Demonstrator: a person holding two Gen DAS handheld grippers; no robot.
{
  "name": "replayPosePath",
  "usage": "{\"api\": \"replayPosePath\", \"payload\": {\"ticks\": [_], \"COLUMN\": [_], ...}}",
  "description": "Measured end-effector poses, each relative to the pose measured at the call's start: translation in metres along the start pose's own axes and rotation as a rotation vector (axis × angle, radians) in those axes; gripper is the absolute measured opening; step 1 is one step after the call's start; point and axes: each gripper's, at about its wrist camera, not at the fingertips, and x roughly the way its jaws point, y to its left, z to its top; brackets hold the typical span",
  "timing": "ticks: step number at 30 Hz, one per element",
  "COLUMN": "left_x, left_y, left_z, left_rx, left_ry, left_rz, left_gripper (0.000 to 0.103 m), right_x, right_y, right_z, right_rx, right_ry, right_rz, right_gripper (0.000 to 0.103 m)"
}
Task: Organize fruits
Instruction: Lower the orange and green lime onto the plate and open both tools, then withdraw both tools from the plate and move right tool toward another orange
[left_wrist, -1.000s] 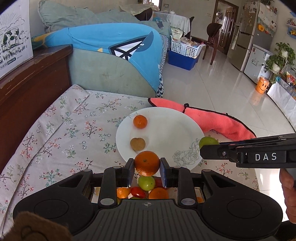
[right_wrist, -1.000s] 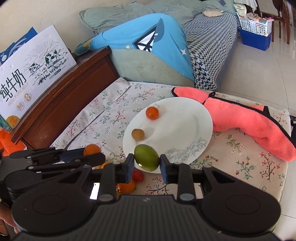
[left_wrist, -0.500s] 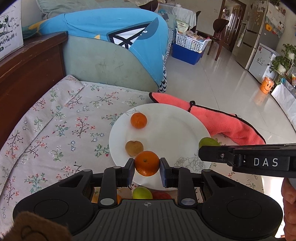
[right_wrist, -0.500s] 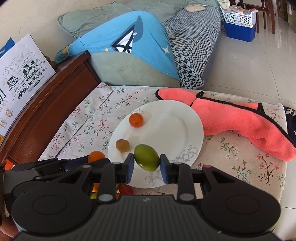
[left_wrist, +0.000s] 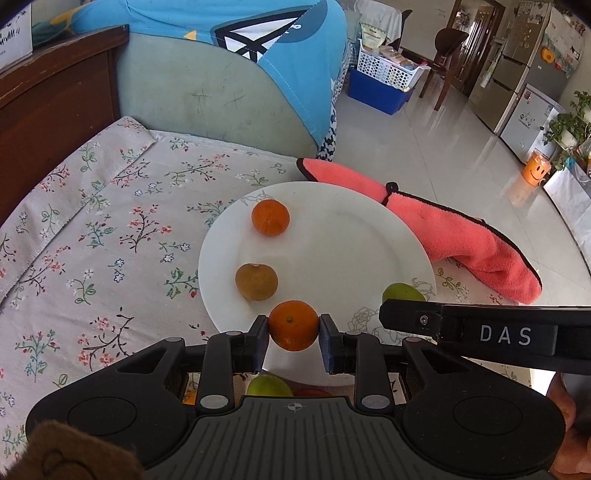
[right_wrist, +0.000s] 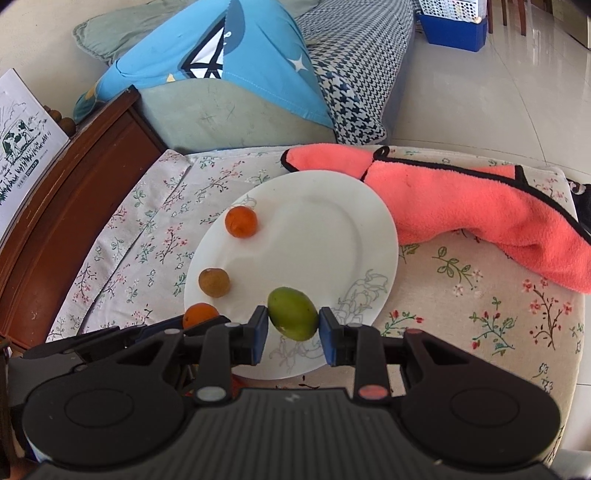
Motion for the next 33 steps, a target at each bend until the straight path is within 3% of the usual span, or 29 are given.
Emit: {"api": "replayPosePath", "payload": {"ticks": [8, 12, 17, 19, 27, 33], "left_x": [-0.001, -0.007, -0.019, -0.024, -0.049, -0.064], "left_y": [-0.002, -0.002, 0.000, 0.002, 0.010, 0.033], "left_z": [0.001, 0.004, 0.007, 0.007, 0.007, -0.002], "left_rx": [0.003, 0.005, 0.007, -0.004, 0.016, -0.026], "left_ry": [-0.011, -0.022, -0.042, -0.056, -0.085, -0.063], "left_rz": [0.007, 0.041, 0.065, 0.062, 0.105, 0.135], "left_gripper": [0.029, 0.047, 0.055, 0.065, 0.072, 0.072], "right_x": [0.003, -0.002, -0.007, -0.008, -0.012, -0.021], "right_y": [-0.005, -0.004, -0.006, -0.005, 0.001, 0.005], "right_z": [0.001, 0.002, 0.004, 0.004, -0.003, -0.010], "right_rx": [0.047, 0.045, 0.059, 0.051, -0.012, -0.051], "right_ry": [-0.004, -0.021, -0.036, -0.039, -0.022, -0.022], "right_rz": [-0.003, 0.001, 0.014, 0.007, 0.015, 0.030], "right_gripper": [0.033, 0.033, 0.034, 0.034, 0.034, 0.036]}}
